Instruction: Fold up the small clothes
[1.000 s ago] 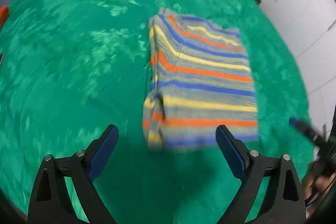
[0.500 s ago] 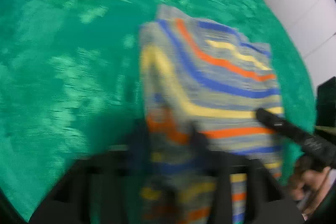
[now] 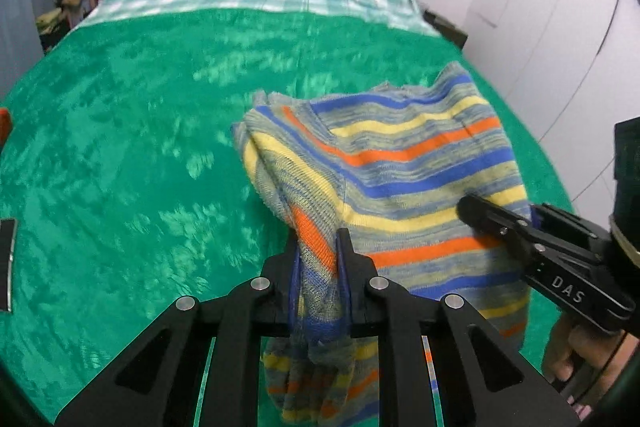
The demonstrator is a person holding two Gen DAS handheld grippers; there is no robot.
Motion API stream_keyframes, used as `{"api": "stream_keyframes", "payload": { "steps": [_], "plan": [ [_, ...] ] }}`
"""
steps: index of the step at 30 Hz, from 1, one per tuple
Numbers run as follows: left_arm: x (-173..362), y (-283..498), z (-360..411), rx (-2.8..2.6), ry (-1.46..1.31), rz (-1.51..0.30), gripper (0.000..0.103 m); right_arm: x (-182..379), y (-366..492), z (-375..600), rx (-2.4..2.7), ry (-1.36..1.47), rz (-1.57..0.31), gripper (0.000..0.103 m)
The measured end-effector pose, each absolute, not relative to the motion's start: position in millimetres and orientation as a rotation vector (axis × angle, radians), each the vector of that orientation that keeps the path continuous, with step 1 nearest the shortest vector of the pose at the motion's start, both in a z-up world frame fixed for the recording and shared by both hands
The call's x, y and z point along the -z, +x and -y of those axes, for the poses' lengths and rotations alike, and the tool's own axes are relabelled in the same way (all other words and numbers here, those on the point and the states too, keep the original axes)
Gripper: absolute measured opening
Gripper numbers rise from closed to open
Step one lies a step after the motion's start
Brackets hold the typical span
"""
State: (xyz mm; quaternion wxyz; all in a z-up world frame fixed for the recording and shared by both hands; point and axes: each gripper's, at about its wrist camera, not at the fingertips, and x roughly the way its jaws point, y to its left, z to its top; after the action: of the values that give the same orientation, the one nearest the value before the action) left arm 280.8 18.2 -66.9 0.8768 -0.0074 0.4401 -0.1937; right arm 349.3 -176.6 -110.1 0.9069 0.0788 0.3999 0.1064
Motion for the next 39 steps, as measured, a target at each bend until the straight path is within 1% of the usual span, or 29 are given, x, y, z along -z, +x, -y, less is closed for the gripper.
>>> {"api": "stream_keyframes", "payload": {
  "steps": [4,5,6,7,8,9,13,14,15,17,22,26,33,39],
  "plan": [
    [54,273,-21,0.393,-0.010,-0.891,0.017,97,348,179,-0.240,0.201,-0.817,0.025],
    [60,276,-23,0.378,-0.001,-0.898,0.026,99,350,180,-0.241,0.222,-0.827,0.026],
    [70,280,-20,0.343,0.019,-0.919,0.042,102,349,182,-0.237,0.233,-0.846,0.028],
    [86,280,-20,0.279,0.059,-0.947,0.058,110,350,185,-0.214,0.228,-0.893,0.040],
    [96,279,-22,0.236,0.084,-0.964,0.087,118,350,189,-0.171,0.206,-0.933,0.066],
    [107,273,-28,0.183,0.108,-0.974,0.093,125,346,194,-0.109,0.180,-0.964,0.086],
    [132,229,-48,0.125,0.138,-0.997,0.094,140,308,215,-0.057,0.129,-1.000,0.087],
    [133,218,-50,0.113,0.144,-0.997,0.095,143,296,219,-0.042,0.117,-1.011,0.088],
    [132,207,-51,0.099,0.150,-0.989,0.095,145,284,222,-0.026,0.104,-1.021,0.093],
    [128,186,-49,0.072,0.163,-0.965,0.097,146,258,226,-0.004,0.079,-1.033,0.099],
    [102,139,-39,0.043,0.182,-0.913,0.100,141,200,228,0.042,0.011,-1.030,0.099],
    [82,115,-32,0.030,0.228,-0.860,0.101,125,162,226,0.056,0.009,-0.992,0.100],
    [53,83,-31,0.002,0.235,-0.807,0.101,101,125,212,0.038,-0.016,-0.953,0.100],
    [39,55,-30,0.003,0.206,-0.810,0.101,86,102,205,0.012,-0.016,-0.947,0.100]
  ]
}}
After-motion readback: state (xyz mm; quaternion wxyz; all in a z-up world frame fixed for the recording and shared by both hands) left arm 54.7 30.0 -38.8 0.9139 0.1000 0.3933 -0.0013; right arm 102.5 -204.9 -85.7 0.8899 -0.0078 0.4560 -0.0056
